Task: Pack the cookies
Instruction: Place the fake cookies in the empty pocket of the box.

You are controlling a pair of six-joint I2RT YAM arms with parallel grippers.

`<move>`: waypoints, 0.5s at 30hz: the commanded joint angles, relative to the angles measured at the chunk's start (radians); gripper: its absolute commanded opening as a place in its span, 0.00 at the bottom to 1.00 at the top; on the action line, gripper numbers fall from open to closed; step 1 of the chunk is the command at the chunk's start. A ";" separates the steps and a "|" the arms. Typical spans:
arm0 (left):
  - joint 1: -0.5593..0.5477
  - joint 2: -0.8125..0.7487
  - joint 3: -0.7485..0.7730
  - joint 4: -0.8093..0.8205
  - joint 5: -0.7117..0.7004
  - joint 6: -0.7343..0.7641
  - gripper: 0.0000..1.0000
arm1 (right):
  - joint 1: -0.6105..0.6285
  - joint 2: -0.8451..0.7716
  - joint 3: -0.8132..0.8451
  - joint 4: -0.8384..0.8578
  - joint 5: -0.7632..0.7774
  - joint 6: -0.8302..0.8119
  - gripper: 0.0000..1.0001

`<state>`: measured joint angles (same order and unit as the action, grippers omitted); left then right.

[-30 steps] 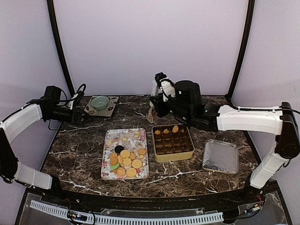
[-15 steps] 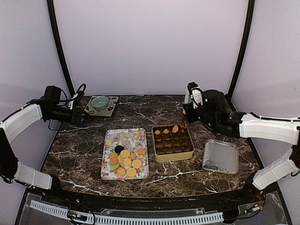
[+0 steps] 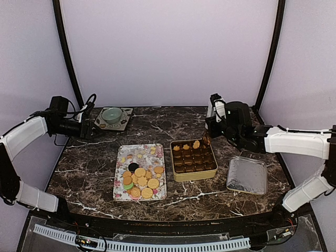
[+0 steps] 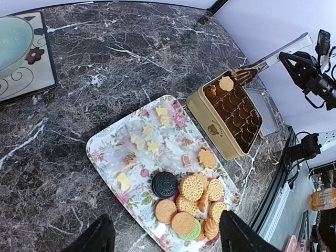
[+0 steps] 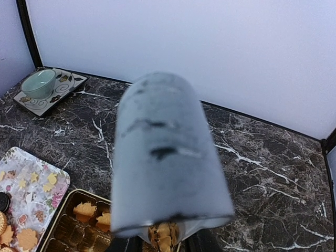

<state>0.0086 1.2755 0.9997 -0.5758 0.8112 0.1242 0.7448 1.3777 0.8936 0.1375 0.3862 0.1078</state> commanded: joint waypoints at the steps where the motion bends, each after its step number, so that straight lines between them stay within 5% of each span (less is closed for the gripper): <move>1: 0.005 -0.002 0.025 -0.001 0.017 -0.004 0.71 | -0.009 0.028 0.028 0.091 -0.017 0.010 0.24; 15: 0.005 0.006 0.026 0.002 0.024 -0.004 0.75 | -0.017 0.048 0.046 0.103 -0.025 0.004 0.34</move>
<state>0.0086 1.2789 0.9997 -0.5755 0.8120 0.1200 0.7361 1.4326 0.9020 0.1768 0.3660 0.1104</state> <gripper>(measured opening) 0.754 0.348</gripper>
